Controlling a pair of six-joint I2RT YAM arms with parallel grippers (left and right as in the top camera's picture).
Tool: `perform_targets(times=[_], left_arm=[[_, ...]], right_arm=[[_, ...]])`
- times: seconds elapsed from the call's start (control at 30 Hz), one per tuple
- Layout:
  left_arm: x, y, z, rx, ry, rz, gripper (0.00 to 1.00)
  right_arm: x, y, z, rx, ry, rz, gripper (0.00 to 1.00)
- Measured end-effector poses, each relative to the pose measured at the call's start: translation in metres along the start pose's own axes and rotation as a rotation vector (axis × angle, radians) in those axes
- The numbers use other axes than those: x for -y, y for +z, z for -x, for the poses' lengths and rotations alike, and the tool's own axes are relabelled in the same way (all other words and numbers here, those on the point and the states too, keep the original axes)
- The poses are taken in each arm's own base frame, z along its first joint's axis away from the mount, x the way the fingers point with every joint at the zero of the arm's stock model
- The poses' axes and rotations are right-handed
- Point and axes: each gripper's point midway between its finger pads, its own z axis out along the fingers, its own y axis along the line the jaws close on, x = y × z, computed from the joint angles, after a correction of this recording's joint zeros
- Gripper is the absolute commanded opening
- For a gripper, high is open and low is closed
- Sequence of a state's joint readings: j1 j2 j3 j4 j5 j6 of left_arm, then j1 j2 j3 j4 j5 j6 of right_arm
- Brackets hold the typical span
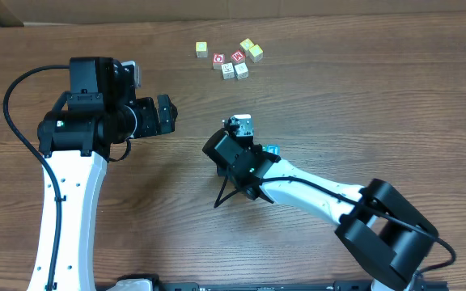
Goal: Flip 5 blocks
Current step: 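Carry the green block to the row and rotate it while lowering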
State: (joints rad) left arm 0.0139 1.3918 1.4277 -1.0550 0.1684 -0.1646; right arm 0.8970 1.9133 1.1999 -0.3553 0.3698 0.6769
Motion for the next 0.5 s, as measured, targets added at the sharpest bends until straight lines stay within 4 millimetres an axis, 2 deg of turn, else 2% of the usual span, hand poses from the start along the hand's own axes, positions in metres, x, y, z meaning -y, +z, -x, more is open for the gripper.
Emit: perform_targets(times=[0.17, 0.33, 0.5], left_arm=[[0.000, 0.000, 0.000, 0.000, 0.000, 0.000, 1.00], [0.000, 0.000, 0.000, 0.000, 0.000, 0.000, 1.00], [0.000, 0.000, 0.000, 0.000, 0.000, 0.000, 1.00]], right_arm=[[0.004, 0.015, -0.012, -0.022, -0.020, -0.025, 0.26], [0.003, 0.016, -0.011, -0.017, -0.027, -0.020, 0.39], [0.003, 0.016, -0.011, -0.016, -0.032, -0.019, 0.45]])
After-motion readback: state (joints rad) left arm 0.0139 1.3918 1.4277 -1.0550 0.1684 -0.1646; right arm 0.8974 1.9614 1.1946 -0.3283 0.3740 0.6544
